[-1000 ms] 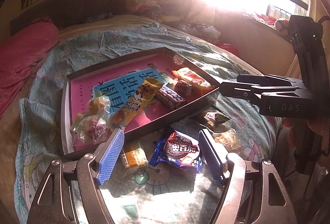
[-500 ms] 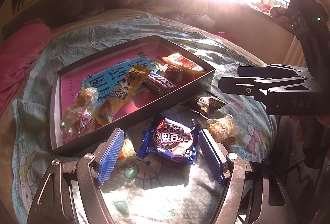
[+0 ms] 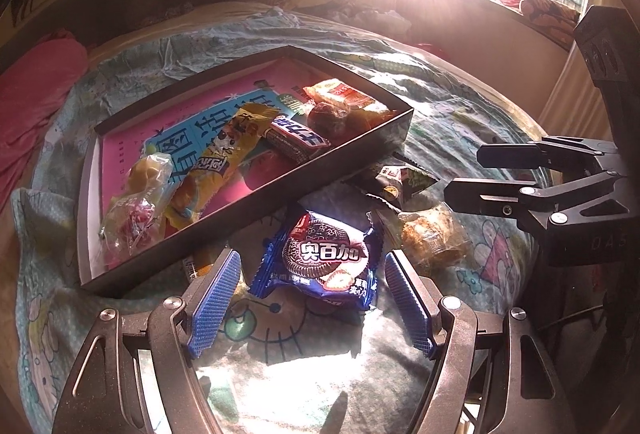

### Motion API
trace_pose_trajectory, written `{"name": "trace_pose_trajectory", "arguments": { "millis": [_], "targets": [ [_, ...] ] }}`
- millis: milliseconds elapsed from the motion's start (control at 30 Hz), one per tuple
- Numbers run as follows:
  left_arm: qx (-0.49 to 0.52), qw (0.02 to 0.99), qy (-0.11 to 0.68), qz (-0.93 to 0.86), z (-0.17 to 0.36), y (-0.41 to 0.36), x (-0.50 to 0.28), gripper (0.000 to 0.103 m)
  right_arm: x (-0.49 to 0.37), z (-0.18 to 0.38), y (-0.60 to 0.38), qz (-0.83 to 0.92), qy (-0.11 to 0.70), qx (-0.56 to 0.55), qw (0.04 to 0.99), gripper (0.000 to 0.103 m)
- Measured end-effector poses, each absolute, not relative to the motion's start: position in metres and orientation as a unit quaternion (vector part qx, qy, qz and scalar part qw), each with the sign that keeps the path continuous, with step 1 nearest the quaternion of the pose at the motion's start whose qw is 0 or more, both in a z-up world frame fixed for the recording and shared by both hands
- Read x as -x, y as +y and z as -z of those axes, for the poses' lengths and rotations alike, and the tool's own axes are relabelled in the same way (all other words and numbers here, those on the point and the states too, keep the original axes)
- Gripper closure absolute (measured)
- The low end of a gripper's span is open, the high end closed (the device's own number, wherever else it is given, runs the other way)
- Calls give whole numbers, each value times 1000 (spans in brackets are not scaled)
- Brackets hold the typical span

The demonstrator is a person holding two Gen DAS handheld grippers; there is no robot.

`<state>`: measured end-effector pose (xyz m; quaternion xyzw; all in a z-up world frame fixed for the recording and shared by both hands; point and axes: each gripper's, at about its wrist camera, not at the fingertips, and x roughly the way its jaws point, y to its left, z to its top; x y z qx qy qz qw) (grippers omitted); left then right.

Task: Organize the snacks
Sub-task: 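Reach the left tool to the blue biscuit pack, then close the left tool on the blue biscuit pack while the right tool reaches the crispy snack bag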

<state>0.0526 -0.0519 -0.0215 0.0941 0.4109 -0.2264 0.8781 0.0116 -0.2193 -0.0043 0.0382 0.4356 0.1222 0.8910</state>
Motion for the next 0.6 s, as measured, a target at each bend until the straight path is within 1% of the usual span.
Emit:
{"name": "trace_pose_trajectory", "arguments": {
  "millis": [200, 600],
  "targets": [
    [-99, 872, 423, 227, 28, -54, -59, 27, -10, 17, -217, -125, 461, -41, 878, 31],
    [-115, 862, 434, 236, 37, -61, -70, 27, -12, 28, -209, -142, 485, -44, 862, 31]
  ]
}}
